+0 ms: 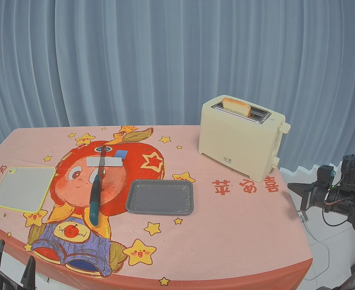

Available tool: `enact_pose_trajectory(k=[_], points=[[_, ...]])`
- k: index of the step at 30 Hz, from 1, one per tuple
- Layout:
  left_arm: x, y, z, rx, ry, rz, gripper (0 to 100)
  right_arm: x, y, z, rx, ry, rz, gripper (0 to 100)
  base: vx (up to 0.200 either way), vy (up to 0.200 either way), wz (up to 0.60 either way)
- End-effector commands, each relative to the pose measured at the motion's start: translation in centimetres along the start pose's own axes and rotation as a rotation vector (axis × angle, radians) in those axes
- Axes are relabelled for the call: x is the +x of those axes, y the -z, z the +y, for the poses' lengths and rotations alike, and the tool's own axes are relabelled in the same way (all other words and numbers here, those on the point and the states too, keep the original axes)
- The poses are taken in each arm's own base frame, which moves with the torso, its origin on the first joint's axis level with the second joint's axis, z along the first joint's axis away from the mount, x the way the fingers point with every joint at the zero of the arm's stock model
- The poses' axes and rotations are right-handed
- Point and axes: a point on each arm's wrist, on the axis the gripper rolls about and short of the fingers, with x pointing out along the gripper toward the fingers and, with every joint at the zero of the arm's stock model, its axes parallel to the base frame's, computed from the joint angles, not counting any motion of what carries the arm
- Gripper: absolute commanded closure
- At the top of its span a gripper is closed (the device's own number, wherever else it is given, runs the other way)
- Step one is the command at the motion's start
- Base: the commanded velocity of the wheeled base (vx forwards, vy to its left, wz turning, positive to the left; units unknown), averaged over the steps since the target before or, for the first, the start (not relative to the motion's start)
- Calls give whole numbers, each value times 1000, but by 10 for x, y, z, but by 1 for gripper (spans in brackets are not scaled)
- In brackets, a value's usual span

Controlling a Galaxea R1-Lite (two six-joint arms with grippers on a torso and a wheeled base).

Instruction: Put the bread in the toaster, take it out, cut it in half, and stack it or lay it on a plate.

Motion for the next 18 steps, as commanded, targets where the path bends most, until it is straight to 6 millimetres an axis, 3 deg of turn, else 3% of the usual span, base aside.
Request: enact_pose_trajectory(k=[1, 18], points=[[0, 5, 0, 1, -2, 3, 0, 11, 5, -4, 3, 4, 4, 100, 0, 0, 0], [0, 5, 0, 1, -2, 3, 0, 25, 3, -8, 9, 5, -34, 100, 0, 0, 0]])
